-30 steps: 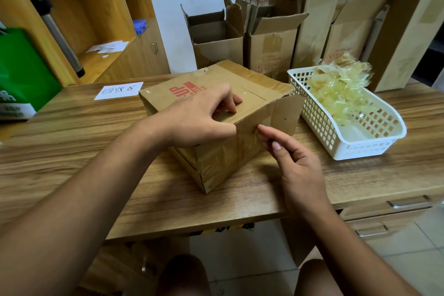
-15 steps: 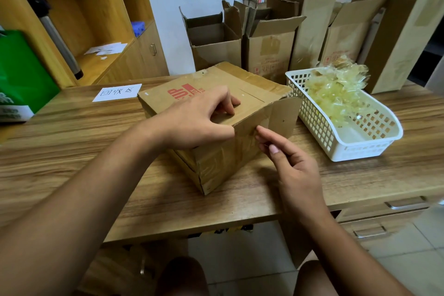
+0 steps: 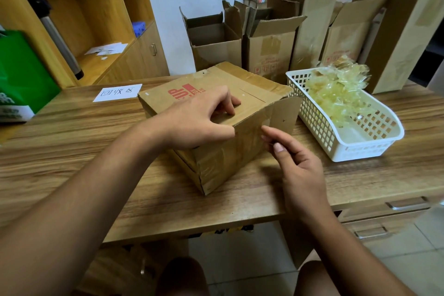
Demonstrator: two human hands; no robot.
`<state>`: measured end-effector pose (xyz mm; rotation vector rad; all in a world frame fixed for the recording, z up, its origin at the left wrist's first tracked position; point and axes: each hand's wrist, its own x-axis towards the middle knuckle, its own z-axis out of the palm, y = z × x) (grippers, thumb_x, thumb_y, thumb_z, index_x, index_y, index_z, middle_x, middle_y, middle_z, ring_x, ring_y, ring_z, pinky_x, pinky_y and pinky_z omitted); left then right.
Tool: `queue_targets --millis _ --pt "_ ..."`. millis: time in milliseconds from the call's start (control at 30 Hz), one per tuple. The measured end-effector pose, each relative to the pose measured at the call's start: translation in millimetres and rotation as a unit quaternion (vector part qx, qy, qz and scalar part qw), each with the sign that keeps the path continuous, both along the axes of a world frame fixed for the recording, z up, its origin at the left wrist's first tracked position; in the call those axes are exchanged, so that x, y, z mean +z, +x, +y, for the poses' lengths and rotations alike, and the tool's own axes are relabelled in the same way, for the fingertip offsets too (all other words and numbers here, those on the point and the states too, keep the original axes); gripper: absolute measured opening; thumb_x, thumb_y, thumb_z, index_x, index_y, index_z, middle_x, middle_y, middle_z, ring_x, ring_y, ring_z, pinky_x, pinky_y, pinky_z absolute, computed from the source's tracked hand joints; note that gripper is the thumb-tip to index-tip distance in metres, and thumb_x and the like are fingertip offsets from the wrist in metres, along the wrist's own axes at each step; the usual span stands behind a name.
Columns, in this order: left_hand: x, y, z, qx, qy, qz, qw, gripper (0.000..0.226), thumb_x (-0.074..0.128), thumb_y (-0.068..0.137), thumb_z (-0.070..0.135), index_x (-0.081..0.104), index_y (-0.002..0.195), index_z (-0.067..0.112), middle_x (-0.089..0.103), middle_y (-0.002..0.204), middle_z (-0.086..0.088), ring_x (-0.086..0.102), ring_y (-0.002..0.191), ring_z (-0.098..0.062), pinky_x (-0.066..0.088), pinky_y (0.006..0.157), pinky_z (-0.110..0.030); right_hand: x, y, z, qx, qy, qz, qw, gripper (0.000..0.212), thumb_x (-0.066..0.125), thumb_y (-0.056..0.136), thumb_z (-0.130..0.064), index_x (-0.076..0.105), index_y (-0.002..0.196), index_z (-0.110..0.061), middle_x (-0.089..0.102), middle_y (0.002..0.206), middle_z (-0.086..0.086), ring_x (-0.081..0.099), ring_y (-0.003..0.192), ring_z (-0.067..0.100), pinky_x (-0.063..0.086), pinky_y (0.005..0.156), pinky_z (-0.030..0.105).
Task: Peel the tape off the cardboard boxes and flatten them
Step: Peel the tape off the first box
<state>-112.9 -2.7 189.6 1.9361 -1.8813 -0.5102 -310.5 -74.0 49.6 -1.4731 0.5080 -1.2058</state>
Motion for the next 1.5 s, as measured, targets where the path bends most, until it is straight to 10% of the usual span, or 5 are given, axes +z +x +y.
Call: queue_targets --millis 1500 --pt "-0.9 -0.9 0.4 0.006 -0.016 -0.001 1.0 0.042 0.058 0.064 0.057 0.05 0.101 0.04 0.053 0.135 0.025 0.049 0.124 0.0 0.046 0.103 -0.042 2.8 8.1 3.8 -0.022 -0.003 -0.012 1.0 0.035 0.054 0.102 -0.002 0.07 0.123 -0.024 0.071 0.125 -0.008 0.065 0.119 0.01 0.05 0.099 0.02"
